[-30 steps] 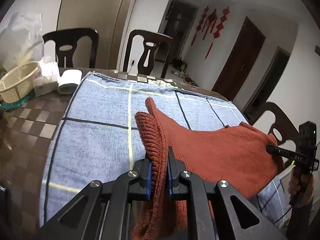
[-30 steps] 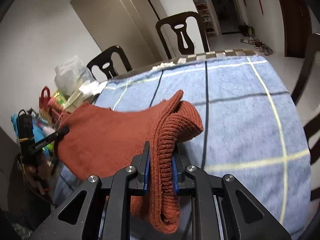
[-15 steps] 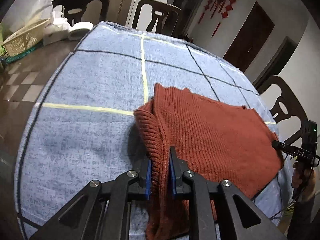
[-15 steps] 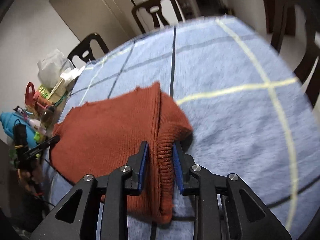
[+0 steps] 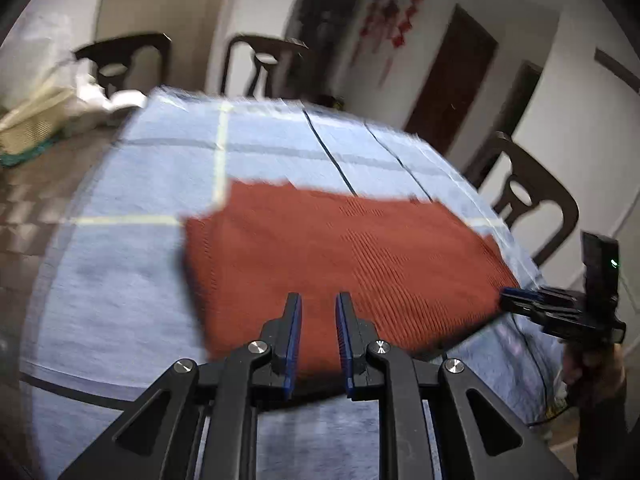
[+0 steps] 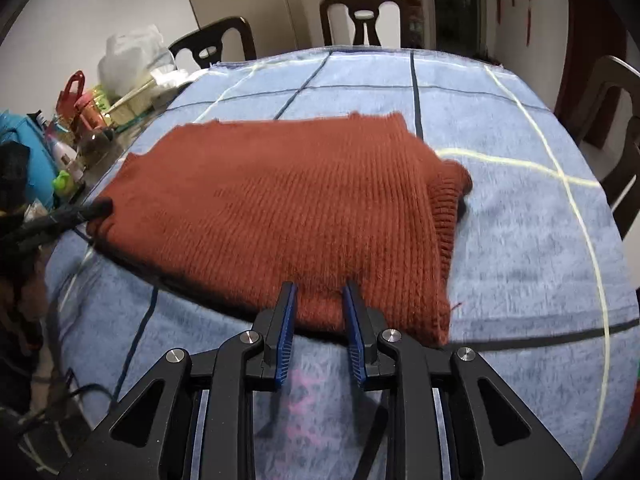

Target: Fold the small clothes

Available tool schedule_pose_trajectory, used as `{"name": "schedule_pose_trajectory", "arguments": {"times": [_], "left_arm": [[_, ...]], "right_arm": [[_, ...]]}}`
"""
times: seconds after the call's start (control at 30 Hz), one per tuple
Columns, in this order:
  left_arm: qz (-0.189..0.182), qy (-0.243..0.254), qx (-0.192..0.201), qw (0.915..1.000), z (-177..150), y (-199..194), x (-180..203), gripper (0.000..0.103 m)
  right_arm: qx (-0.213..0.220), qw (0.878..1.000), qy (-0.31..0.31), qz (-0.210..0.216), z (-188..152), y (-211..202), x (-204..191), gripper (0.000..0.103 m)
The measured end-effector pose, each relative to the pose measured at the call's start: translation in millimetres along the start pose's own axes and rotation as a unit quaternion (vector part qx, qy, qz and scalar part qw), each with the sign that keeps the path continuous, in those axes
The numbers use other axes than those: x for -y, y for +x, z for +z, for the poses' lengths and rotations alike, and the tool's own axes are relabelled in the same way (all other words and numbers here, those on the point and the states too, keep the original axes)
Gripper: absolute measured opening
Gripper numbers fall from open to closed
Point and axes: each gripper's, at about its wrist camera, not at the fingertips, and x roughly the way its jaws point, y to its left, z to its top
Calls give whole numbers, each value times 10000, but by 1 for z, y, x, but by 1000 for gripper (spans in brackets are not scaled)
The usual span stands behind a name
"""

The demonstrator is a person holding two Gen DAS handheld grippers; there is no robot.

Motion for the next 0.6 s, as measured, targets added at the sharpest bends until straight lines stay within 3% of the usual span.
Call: {"name": "schedule_pose_trajectory", "arguments": {"times": [0.1,0.23,0.47,0.6], "left_arm": [[192,41,-281,9994,-7,25,2,19],[349,305,-16,9989,11,18,15,19],[1015,315,-129,9943,35,55,7,19],[1087,303,-188,9934,36,61,2,20]], "right_arm": [[134,9999,-11,-77,11,-9,-2,24],[400,9990,15,-181,30,-10,-3,24],[208,9976,371,-538,53,32,23,24],[249,9978,315,-527,63,27,18,24]]}}
